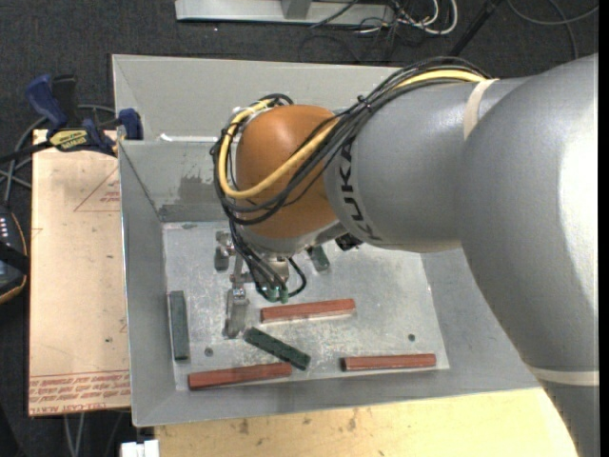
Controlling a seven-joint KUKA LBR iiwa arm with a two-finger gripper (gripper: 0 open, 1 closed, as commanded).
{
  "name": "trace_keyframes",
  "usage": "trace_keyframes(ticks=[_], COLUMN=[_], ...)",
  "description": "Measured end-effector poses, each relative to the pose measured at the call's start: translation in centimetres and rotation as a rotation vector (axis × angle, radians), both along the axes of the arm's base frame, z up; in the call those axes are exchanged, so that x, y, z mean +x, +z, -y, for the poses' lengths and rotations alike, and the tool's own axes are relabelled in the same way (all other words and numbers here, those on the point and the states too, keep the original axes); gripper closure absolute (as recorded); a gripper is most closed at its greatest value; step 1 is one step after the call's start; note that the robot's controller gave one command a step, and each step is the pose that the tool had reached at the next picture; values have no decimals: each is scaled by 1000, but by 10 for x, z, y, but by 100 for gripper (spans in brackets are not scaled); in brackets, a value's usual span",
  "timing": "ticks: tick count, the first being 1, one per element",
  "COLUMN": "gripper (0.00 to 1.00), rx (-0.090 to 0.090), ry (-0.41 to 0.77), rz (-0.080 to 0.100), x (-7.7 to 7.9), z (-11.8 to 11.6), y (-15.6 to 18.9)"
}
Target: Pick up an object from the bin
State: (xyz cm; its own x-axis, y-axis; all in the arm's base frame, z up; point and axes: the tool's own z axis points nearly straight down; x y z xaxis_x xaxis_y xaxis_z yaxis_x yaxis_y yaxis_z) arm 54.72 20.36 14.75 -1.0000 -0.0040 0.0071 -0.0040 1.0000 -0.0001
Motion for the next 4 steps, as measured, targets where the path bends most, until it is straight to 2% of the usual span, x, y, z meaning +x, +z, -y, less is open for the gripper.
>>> trace_keyframes(ticks=[1,2,3,4], gripper=[0,100,0,0], rx=[2,3,4,0], ry=[440,441,441,452], rz=[5,8,9,12], x=[-21,-20,-20,-22], z=[51,50,50,119], y=[-78,-77,-77,-77])
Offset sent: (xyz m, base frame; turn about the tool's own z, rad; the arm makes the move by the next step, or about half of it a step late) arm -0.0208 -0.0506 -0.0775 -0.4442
